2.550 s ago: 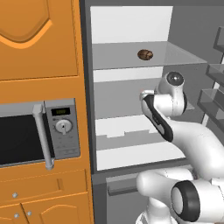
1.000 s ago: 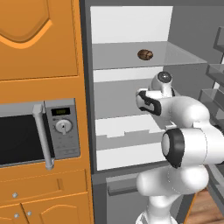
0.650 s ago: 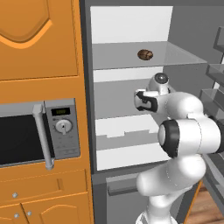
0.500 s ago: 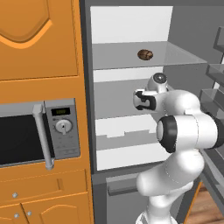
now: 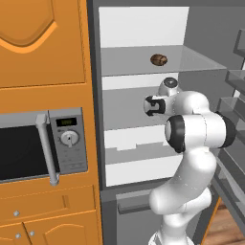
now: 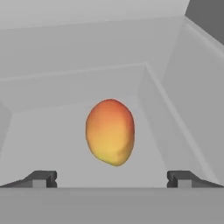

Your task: Place the cold items (potato and mango) from the fridge in one tupperware on the dining counter. Place the warm items (hot dog and kebab skewer) in the stove area in another tupperware.

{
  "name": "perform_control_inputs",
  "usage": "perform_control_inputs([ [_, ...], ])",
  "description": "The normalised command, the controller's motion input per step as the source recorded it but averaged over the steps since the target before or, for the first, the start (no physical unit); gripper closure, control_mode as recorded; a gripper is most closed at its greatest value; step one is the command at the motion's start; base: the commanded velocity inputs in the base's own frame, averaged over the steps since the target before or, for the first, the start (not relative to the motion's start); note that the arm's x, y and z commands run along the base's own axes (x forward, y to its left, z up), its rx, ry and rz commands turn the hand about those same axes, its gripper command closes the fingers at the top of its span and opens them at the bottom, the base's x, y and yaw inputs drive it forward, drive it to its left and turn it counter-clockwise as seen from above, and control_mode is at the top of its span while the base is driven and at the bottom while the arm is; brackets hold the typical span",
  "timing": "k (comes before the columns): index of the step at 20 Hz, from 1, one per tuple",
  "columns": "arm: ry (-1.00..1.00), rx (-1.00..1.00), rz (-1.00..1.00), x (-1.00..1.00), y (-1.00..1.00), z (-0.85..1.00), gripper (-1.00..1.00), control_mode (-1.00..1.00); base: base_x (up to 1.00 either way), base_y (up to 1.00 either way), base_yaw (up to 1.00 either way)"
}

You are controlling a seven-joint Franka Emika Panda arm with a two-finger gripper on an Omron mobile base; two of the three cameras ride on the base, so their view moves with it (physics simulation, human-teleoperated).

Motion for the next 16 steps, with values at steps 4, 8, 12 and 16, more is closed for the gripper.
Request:
perform_control_inputs([
  [4,0.05,0.00,0.00,0.41,-0.06,-0.14,-1.00,-1.00,0.00,0.00,0.00],
  [8,0.04,0.00,0.00,0.35,-0.04,-0.20,-1.00,-1.00,0.00,0.00,0.00],
  [12,0.00,0.00,0.00,0.15,0.00,-0.25,-1.00,-1.00,0.00,0.00,0.00],
  [16,0.00,0.00,0.00,0.06,0.00,-0.21,-1.00,-1.00,0.00,0.00,0.00],
])
